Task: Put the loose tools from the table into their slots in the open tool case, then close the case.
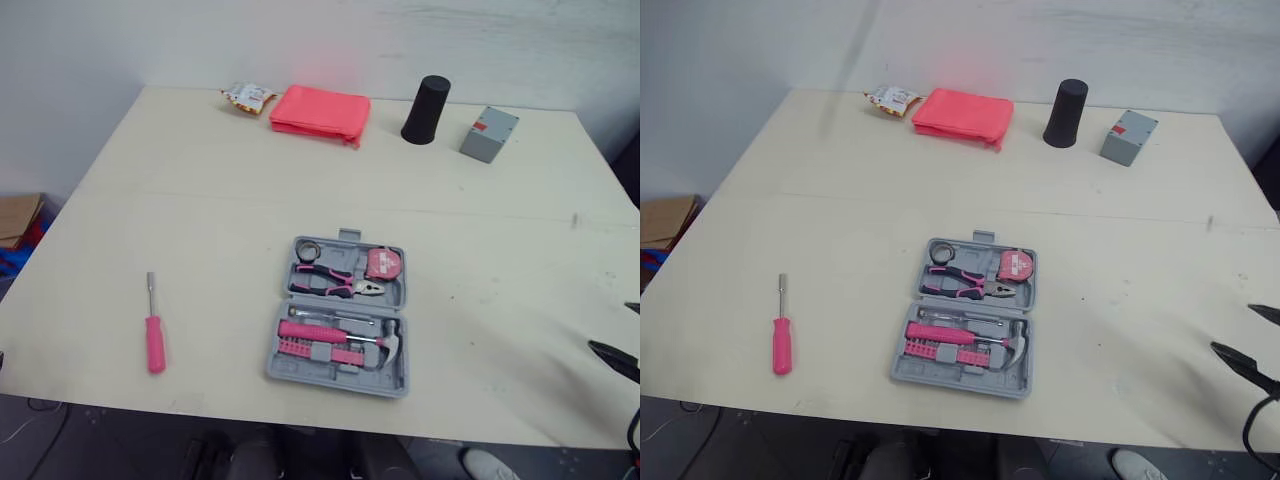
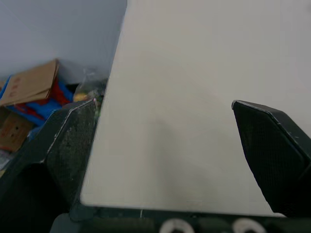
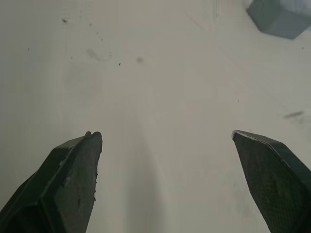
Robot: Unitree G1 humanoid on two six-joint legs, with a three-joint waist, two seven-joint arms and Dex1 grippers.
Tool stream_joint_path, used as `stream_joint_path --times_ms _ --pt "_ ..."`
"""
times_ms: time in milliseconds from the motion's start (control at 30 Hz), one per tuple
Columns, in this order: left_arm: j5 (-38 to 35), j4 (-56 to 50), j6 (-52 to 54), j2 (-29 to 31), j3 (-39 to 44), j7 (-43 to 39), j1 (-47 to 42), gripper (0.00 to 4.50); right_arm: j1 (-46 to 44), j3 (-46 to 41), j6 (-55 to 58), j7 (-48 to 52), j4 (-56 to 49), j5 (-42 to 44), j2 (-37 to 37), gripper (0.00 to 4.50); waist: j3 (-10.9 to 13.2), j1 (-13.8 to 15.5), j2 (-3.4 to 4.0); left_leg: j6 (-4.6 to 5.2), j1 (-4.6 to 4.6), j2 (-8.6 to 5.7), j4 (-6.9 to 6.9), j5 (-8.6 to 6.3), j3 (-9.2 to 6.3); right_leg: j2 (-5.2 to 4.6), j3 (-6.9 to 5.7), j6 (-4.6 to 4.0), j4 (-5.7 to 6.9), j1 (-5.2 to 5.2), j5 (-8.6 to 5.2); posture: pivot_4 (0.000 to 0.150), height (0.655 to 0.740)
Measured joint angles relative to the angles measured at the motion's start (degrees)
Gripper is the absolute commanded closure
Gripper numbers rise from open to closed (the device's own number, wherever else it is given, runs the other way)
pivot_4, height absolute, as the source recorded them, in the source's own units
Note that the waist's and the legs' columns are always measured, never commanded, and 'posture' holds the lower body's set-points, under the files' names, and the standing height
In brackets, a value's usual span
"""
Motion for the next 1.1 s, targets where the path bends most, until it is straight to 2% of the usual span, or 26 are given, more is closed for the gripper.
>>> stream_joint_path --times_ms 167,267,400,533,733,933,967,1033,1100 --pt "-3.1 -22.1 16.4 -4.8 -4.9 7.4 4.0 0.0 -1.1 5.0 7.9 3.0 -17.7 9.7 9.1 0.05 0.0 0.1 0.06 0.27 -0.08 -0.01 0.0 0.21 -0.06 0.04 -0.02 0.02 0.1 -0.06 -0.04 0.15 0.74" --pt "-8.6 -31.4 24.7 -7.8 -5.4 12.5 3.3 0.0 -1.0 7.6 12.9 2.4 -27.4 12.9 11.4 0.05 0.1 0.5 0.11 0.27 -0.17 -0.01 0.06 0.21 -0.15 0.07 -0.08 0.05 0.1 -0.08 -0.04 0.15 0.74" --pt "-16.3 -48.5 39.2 -11.4 -6.2 25.8 4.1 0.0 0.4 15.6 19.9 0.5 -45.6 17.7 16.1 0.05 0.0 1.0 0.06 0.27 -0.17 -0.01 0.12 0.22 -0.24 0.08 -0.1 0.09 0.12 -0.01 -0.03 0.15 0.74" --pt "-20.6 -61.3 50.9 -13.3 -10.9 36.3 6.2 0.0 -0.6 20.5 24.6 -1.9 -53.4 19.8 19.2 0.05 0.0 1.6 0.06 0.33 -0.16 -0.11 0.2 0.24 -0.2 0.07 -0.01 0.16 0.1 0.04 0.01 0.15 0.74" --pt "-15.3 -62.0 58.3 -18.1 -18.8 50.3 0.6 0.0 -4.5 26.2 27.0 -1.4 -56.8 19.7 21.0 0.05 0.0 1.8 0.05 0.28 -0.08 -0.11 0.22 0.34 -0.24 0.11 -0.04 0.08 0.13 0.09 0.04 0.15 0.74" --pt "-11.1 -64.1 61.9 -23.0 -26.1 57.2 -2.8 0.0 -5.5 27.4 27.2 0.1 -56.8 19.4 21.0 0.05 0.0 2.4 0.05 0.26 -0.15 -0.12 0.2 0.3 -0.23 0.11 -0.03 0.08 -0.02 0.09 0.03 0.15 0.74" --pt "-10.3 -64.1 62.1 -23.6 -26.4 57.7 -3.2 0.54 -5.6 27.5 27.3 0.2 -56.8 19.4 21.0 0.0 0.0 2.5 0.06 0.26 -0.15 -0.11 0.19 0.3 -0.23 0.12 -0.04 0.07 -0.02 0.09 0.03 0.15 0.74" --pt "-8.9 -63.8 62.2 -24.5 -26.4 58.3 -3.6 1.26 -5.8 27.7 27.3 0.2 -56.8 19.4 21.0 0.0 0.0 2.9 0.06 0.26 -0.14 -0.1 0.21 0.3 -0.23 0.14 -0.05 0.06 -0.01 0.09 0.02 0.15 0.74" --pt "-8.2 -63.6 62.3 -24.5 -26.6 58.1 -4.1 2.27 -5.8 28.1 27.4 0.1 -57.1 19.4 21.3 0.0 0.0 3.0 0.06 0.26 -0.11 -0.1 0.21 0.3 -0.23 0.13 -0.04 0.06 0.02 0.1 0.02 0.15 0.74"
